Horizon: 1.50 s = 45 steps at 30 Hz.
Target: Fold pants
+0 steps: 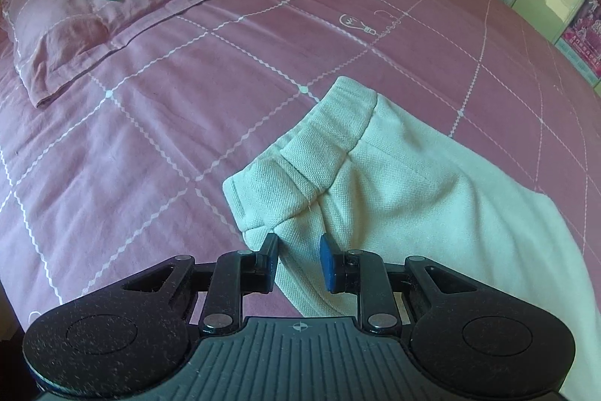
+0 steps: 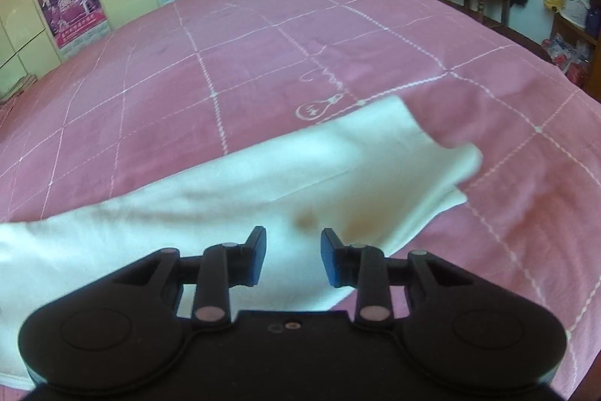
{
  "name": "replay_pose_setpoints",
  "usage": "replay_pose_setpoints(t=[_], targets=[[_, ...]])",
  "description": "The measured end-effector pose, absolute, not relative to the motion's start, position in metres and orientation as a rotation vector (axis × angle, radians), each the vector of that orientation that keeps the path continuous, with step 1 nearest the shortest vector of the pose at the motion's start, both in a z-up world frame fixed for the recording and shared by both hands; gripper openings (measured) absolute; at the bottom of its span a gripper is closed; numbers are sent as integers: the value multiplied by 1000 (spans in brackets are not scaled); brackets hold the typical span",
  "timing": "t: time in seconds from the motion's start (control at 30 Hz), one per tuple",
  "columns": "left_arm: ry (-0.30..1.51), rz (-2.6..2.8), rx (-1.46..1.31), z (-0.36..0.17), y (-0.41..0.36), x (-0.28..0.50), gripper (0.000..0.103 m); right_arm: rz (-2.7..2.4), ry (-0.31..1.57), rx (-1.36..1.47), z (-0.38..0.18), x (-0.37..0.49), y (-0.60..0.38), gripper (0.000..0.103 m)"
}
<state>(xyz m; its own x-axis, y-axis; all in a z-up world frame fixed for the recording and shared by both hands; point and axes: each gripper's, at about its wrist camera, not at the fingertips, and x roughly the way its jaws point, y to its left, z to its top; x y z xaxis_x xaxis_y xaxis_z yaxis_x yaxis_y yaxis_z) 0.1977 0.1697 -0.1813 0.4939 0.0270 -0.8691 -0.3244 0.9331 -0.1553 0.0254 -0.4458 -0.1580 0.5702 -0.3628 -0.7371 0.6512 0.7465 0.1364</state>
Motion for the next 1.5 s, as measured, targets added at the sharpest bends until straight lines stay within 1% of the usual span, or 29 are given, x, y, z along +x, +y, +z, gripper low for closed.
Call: replay_pose_setpoints(t=[0.03, 0.07, 0.17, 0.23, 0.3, 0.5, 0.53, 0.57, 0.63, 0.73, 0.8, 0.87, 0.97, 1.0, 1.1, 1.17, 1.27, 1.33, 1.43, 1.5], targets=[[1051, 216, -313, -185, 169, 201, 26, -606, 763, 420, -160, 29, -441, 32], [1068, 215, -317, -189, 170, 204, 38, -600, 770, 420, -161, 31, -437, 33], [1049, 228, -340, -189, 178, 194, 54, -581, 791, 420, -166, 37, -428, 33], [1030, 210, -351, -187, 182, 191, 58, -576, 792, 417, -167, 37, -425, 34], [997, 186, -356, -183, 182, 193, 58, -575, 800, 411, -170, 39, -424, 34], [986, 171, -365, -185, 177, 206, 55, -564, 803, 411, -171, 41, -418, 36], [980, 188, -365, -187, 178, 206, 40, -564, 803, 410, -172, 40, -418, 36], [967, 221, -361, -187, 179, 204, 18, -564, 803, 411, -172, 40, -419, 36], [933, 245, -415, -183, 188, 201, 15, -566, 803, 411, -171, 41, -419, 36], [845, 220, -374, -160, 183, 204, 14, -564, 803, 413, -169, 42, -418, 37], [821, 209, -351, -149, 182, 210, 14, -555, 801, 412, -168, 44, -416, 38], [846, 218, -331, -157, 184, 211, 14, -542, 800, 423, -168, 45, -413, 37], [942, 258, -322, -202, 195, 203, 14, -530, 817, 408, -173, 47, -406, 37], [915, 249, -339, -208, 197, 198, 14, -529, 822, 398, -175, 47, -405, 37], [905, 248, -242, -200, 182, 204, 14, -516, 834, 388, -175, 48, -405, 37], [936, 251, -215, -194, 174, 207, 14, -508, 834, 392, -173, 47, -408, 37], [922, 234, -136, -174, 154, 189, 15, -524, 821, 416, -169, 40, -418, 37], [918, 169, -140, -161, 136, 174, 15, -539, 809, 429, -165, 32, -427, 37], [931, 39, -105, -152, 87, 157, 16, -566, 804, 418, -160, 20, -442, 37], [972, -79, -100, -155, 45, 152, 16, -587, 807, 430, -159, 11, -455, 37]])
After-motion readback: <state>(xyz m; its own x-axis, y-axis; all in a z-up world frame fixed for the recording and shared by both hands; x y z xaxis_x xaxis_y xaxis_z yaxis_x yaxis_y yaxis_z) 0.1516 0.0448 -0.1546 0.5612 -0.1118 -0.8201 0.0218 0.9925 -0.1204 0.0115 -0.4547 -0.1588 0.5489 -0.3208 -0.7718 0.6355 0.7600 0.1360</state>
